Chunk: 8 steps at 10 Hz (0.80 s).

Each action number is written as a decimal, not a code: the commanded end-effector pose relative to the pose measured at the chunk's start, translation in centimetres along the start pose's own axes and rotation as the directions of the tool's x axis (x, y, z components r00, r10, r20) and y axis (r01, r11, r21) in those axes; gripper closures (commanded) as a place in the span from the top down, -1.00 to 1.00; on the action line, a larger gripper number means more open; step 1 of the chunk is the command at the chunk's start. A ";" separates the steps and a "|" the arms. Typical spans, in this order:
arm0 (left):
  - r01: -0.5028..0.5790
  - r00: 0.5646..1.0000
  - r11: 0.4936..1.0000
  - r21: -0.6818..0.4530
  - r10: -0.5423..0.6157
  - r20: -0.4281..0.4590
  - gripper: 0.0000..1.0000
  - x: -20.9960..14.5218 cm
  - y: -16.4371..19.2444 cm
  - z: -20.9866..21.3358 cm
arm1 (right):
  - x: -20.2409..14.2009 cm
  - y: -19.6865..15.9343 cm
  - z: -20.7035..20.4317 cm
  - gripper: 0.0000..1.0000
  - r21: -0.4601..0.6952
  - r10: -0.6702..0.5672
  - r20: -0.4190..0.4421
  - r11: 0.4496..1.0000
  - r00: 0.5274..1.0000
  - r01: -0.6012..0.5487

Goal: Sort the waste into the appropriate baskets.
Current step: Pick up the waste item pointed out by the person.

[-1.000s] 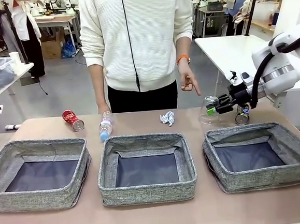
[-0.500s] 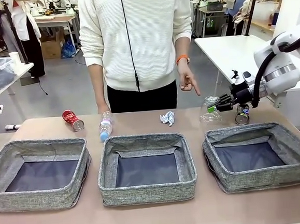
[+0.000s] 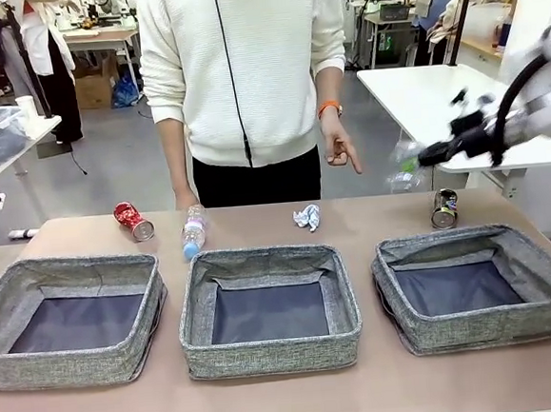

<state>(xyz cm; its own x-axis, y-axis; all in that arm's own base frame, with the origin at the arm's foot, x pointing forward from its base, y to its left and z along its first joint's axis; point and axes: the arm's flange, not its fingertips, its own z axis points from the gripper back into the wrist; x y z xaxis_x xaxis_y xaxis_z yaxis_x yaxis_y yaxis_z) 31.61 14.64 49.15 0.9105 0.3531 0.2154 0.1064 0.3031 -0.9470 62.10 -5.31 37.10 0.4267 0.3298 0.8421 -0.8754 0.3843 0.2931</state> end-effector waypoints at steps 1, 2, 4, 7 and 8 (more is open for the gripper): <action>0.016 1.000 1.000 -0.017 -0.016 0.003 1.00 0.1 -0.1 -0.1 | 2.8 6.5 4.3 -0.58 -0.001 -0.212 0.107 0.977 0.971 0.213; 0.016 1.000 1.000 -0.017 -0.016 0.003 1.00 0.1 -0.1 -0.1 | 3.0 8.9 5.8 -0.58 0.009 -0.267 0.100 0.964 0.958 0.267; 0.016 1.000 1.000 -0.017 -0.016 0.003 1.00 0.1 -0.1 -0.1 | 2.3 14.4 6.8 -0.58 -0.109 0.069 -0.011 0.992 0.998 -0.070; 0.016 1.000 1.000 -0.017 -0.016 0.003 1.00 0.1 -0.1 -0.1 | 3.7 9.1 7.1 -0.58 0.009 -0.213 0.070 0.977 0.975 0.212; 0.016 1.000 1.000 -0.017 -0.016 0.003 1.00 0.1 -0.1 -0.1 | 3.3 11.9 7.8 -0.58 -0.014 -0.145 0.049 0.989 0.988 0.146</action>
<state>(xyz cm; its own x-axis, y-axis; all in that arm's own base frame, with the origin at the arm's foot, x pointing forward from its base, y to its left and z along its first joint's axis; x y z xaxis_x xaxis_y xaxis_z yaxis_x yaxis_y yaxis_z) 31.63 14.65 49.09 0.9107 0.3525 0.2152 0.1065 0.3029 -0.9470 52.70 -6.78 45.45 0.5611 0.2181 0.7985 -0.7863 0.4420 0.4318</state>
